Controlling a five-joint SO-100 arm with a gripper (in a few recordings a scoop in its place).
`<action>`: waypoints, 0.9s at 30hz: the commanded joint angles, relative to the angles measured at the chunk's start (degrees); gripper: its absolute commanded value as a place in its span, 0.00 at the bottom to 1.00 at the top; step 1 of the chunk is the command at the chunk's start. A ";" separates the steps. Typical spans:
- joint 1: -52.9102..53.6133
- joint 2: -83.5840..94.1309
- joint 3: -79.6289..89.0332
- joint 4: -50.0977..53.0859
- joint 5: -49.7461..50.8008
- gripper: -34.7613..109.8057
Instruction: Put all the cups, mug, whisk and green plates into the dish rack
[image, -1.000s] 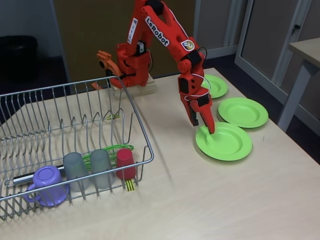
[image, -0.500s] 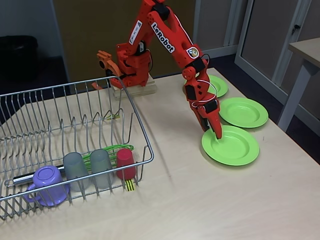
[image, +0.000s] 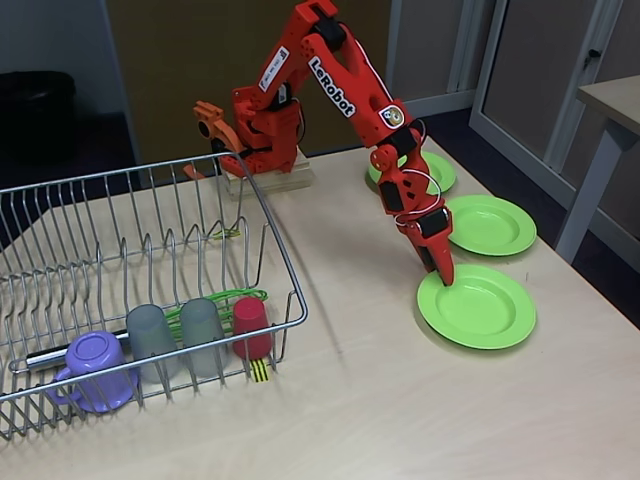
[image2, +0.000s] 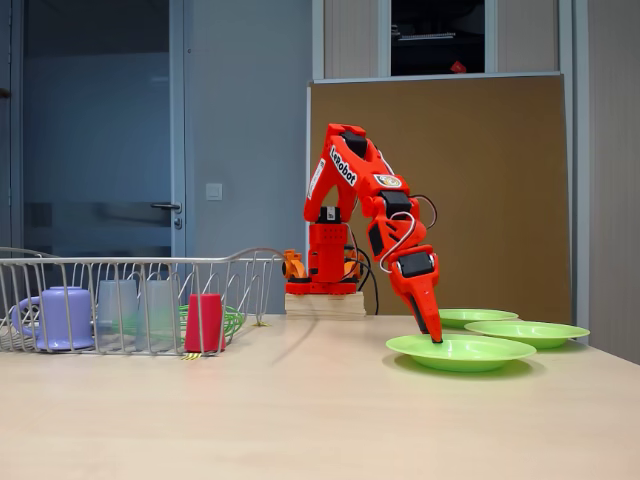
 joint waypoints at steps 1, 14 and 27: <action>0.70 -7.03 -0.26 0.62 2.11 0.27; 2.81 9.58 -6.42 24.79 -2.99 0.24; 2.11 15.91 -26.19 50.10 -8.26 0.24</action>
